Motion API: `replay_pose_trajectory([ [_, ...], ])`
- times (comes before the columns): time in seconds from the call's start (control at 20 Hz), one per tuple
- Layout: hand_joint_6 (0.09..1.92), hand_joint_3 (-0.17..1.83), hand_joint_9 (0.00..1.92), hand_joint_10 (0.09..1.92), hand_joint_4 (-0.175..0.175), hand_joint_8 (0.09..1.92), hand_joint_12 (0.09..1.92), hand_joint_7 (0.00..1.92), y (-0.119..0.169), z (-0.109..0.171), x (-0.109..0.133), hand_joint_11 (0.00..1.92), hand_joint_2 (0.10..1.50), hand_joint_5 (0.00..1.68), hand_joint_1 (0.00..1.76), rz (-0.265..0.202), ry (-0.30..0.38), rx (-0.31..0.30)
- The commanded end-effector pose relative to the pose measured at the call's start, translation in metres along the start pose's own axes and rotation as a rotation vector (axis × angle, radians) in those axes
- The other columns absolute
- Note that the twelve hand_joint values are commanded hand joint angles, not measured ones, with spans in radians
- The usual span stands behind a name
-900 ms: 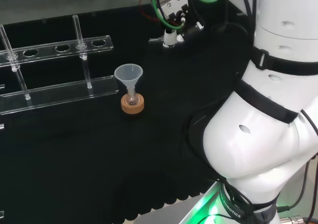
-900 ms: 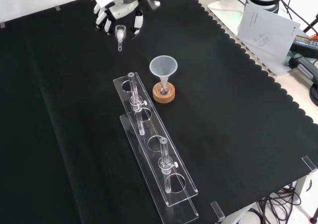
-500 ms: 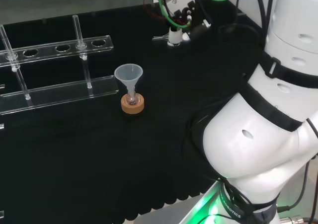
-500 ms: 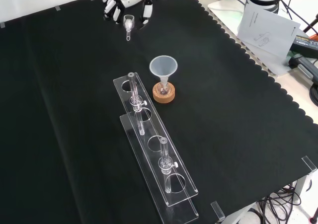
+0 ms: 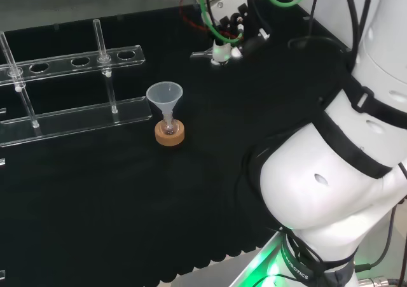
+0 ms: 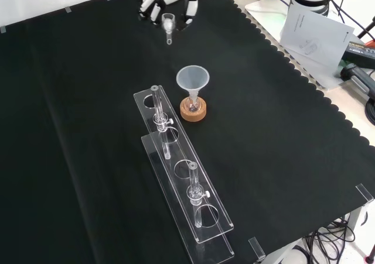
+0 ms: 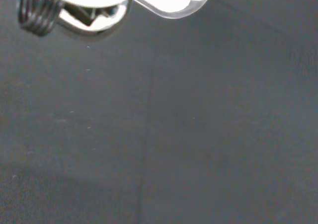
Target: Pour all the NaCl from the weighing funnel into the round-bottom flask.
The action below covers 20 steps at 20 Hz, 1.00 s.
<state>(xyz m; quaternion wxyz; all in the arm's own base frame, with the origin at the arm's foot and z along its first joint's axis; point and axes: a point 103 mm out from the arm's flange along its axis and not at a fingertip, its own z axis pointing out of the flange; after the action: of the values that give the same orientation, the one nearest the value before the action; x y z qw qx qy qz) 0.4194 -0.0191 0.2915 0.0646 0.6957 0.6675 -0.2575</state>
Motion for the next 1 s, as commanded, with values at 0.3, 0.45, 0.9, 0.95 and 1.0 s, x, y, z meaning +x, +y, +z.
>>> replay_pose_trajectory([
  [0.3, 0.63, 0.61, 0.91, 0.42, 0.175, 0.67, 1.13, 0.60, -0.038, -0.009, 0.048, 0.69, 0.67, 1.28, 1.12, -0.040, -0.073, 0.036],
  [0.45, 0.63, 0.61, 0.91, 0.42, 0.175, 0.67, 1.13, 0.60, -0.039, -0.011, 0.054, 0.69, 0.67, 1.28, 1.12, -0.049, -0.084, 0.043],
  [0.9, 0.64, 0.61, 0.92, 0.42, 0.175, 0.67, 1.13, 0.62, -0.027, -0.012, 0.061, 0.71, 0.67, 1.28, 1.12, -0.051, -0.140, 0.084],
  [0.95, 0.64, 0.61, 0.93, 0.42, 0.175, 0.67, 1.13, 0.62, -0.025, -0.012, 0.062, 0.71, 0.67, 1.28, 1.12, -0.051, -0.149, 0.091],
  [1.0, 0.64, 0.61, 0.93, 0.42, 0.175, 0.67, 1.13, 0.62, -0.024, -0.012, 0.063, 0.71, 0.67, 1.28, 1.12, -0.052, -0.154, 0.098],
])
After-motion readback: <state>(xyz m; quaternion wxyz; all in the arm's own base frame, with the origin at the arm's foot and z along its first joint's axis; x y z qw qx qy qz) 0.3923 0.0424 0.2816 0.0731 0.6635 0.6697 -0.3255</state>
